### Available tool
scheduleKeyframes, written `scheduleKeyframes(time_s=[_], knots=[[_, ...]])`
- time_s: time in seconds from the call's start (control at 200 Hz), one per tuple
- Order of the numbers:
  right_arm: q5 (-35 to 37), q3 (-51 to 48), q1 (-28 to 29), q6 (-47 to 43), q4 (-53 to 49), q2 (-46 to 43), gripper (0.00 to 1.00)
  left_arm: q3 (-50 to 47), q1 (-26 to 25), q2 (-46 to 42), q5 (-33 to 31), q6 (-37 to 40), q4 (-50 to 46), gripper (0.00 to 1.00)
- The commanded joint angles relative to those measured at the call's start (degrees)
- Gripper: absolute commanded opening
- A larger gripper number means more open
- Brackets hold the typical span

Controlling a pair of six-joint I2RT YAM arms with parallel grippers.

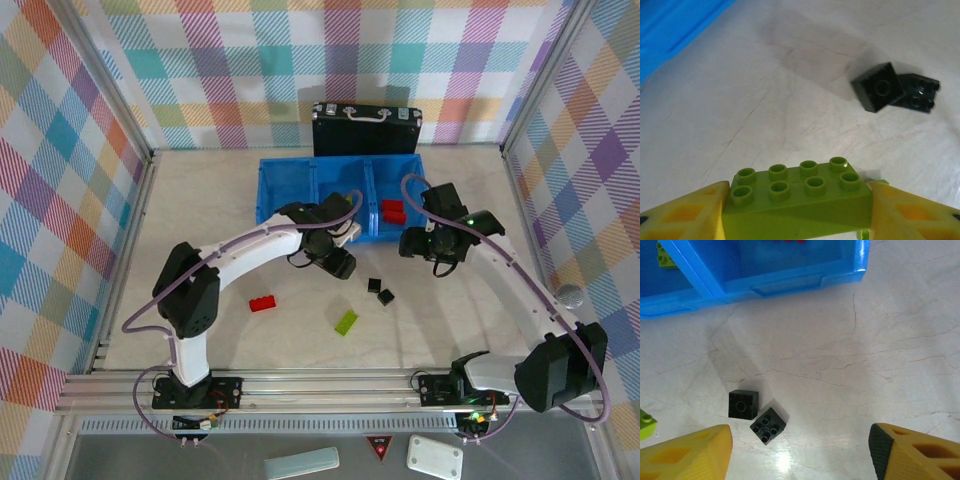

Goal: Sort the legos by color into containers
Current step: Place the lego in the container.

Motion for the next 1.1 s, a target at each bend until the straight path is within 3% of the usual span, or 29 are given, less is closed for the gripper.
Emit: scheduleKeyframes(time_s=[0.0,0.36,0.615,1.095], knots=[[1.69,-0.22,-0.26,0.78,-2.79,-1.99,0.74,5.31,0.94,2.61,7.46,15.84,-5.21,0.54],[5.32,-0.38,-1.29,0.37,-6.1,-7.04,0.75,17.3,6.41,9.33,14.79,34.28,-8.73,0.52],[7.36,-0.17,-1.93,0.58,-8.94,-11.4,0.75,18.39,7.85,11.09,13.05,49.26,-5.43,0.51],[9.04,1.63,-2.01,0.89,-12.88,-13.45,0.74,31.72,12.57,22.34,13.02,54.18,-0.76,0.48]])
